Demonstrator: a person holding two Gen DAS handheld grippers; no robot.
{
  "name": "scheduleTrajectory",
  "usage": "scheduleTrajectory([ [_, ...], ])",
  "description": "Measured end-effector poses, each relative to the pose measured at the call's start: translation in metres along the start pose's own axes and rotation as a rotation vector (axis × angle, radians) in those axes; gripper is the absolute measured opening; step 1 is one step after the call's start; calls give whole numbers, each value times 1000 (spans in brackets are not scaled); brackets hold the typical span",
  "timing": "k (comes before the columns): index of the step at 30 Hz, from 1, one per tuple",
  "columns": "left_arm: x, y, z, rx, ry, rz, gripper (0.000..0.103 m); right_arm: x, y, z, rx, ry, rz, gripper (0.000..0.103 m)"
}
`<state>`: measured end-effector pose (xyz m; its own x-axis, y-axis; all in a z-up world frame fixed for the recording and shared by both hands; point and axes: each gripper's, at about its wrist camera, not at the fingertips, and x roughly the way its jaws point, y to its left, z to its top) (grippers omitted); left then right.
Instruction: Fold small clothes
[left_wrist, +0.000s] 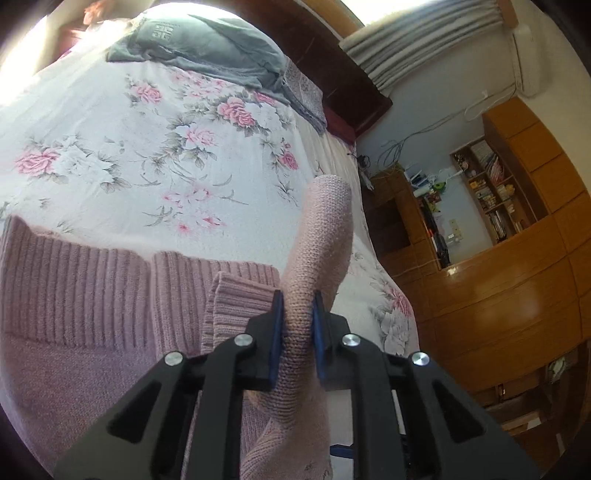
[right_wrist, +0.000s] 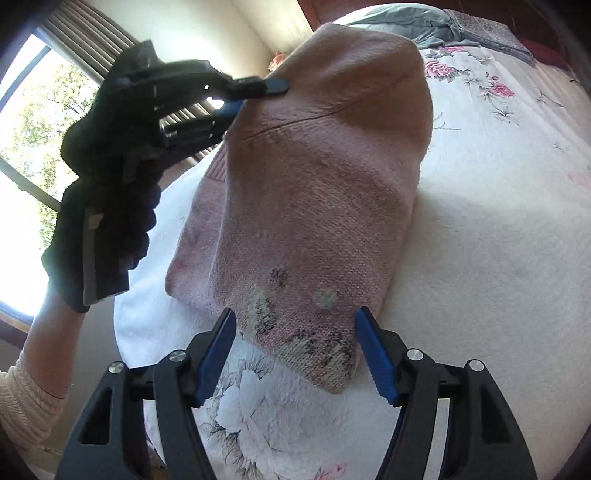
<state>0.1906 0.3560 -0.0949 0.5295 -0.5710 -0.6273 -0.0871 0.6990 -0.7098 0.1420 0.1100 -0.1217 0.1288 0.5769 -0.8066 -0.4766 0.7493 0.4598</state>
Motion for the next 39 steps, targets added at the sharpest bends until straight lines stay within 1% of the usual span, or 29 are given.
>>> scheduleTrajectory([
  [1, 0, 15, -4, -30, -11, 41, 13, 1, 1, 0, -1, 3, 0, 67],
  [2, 4, 28, -7, -50, -2, 79, 12, 3, 2, 1, -2, 6, 0, 68],
  [3, 10, 41, -10, -69, 19, 88, 12, 6, 2, 4, -5, 10, -3, 69],
  [5, 15, 55, -14, -82, 12, 51, 15, 10, 0, 5, -15, 18, -23, 69],
  [7, 15, 53, -15, -66, 0, 56, 15, 11, 1, 6, -21, 24, -38, 69],
  [9, 11, 48, -14, -57, -2, 61, 18, 9, 2, 6, -17, 22, -45, 69],
  [11, 2, 44, -13, -56, -13, 65, 31, 4, 3, 8, -25, 3, -50, 69],
  [12, -5, 43, -12, -57, -22, 74, 33, -1, 6, 8, -37, -12, -52, 69],
  [13, -12, 43, -10, -57, -30, 93, 35, -5, 11, 7, -55, -23, -56, 69],
  [16, -35, 47, -7, -62, -42, 93, 39, -14, 38, 1, -156, -43, -67, 69],
  [18, -47, 51, -7, -71, -27, 100, 42, -9, 64, -4, -262, -29, -67, 77],
  [19, -53, 54, -8, -76, -23, 94, 43, -4, 76, -7, -315, -16, -71, 78],
  [20, -57, 56, -9, -83, -19, 86, 43, 3, 88, -11, -370, -2, -90, 80],
  [23, -70, 62, -12, -97, -11, 69, 46, 30, 117, -21, -519, 29, -215, 80],
  [26, -78, 68, -19, -106, 1, 64, 47, 56, 127, -24, -586, 65, -278, 80],
  [29, -83, 75, -27, -123, 19, 44, 48, 78, 124, -22, -641, 84, -414, 80],
  [30, -83, 76, -29, -124, 25, 42, 48, 83, 121, -20, -646, 83, -445, 78],
  [31, -83, 77, -31, -122, 31, 44, 49, 86, 117, -18, -637, 86, -453, 76],
  [32, -82, 77, -32, -118, 38, 46, 50, 86, 113, -15, -618, 86, -447, 68],
  [33, -81, 77, -34, -114, 44, 45, 50, 84, 109, -11, -599, 79, -446, 56],
  [34, -79, 77, -35, -115, 51, 40, 51, 82, 105, -7, -579, 77, -437, 51],
  [35, -77, 78, -36, -121, 59, 30, 52, 78, 100, -4, -558, 75, -409, 34],
  [36, -74, 78, -37, -131, 68, 17, 53, 74, 97, -1, -530, 77, -369, 14],
  [37, -70, 79, -38, -142, 77, 0, 53, 68, 94, 3, -497, 68, -339, 14],
  [39, -60, 79, -39, -163, 97, -36, 56, 49, 93, 5, -446, 46, -250, 13],
])
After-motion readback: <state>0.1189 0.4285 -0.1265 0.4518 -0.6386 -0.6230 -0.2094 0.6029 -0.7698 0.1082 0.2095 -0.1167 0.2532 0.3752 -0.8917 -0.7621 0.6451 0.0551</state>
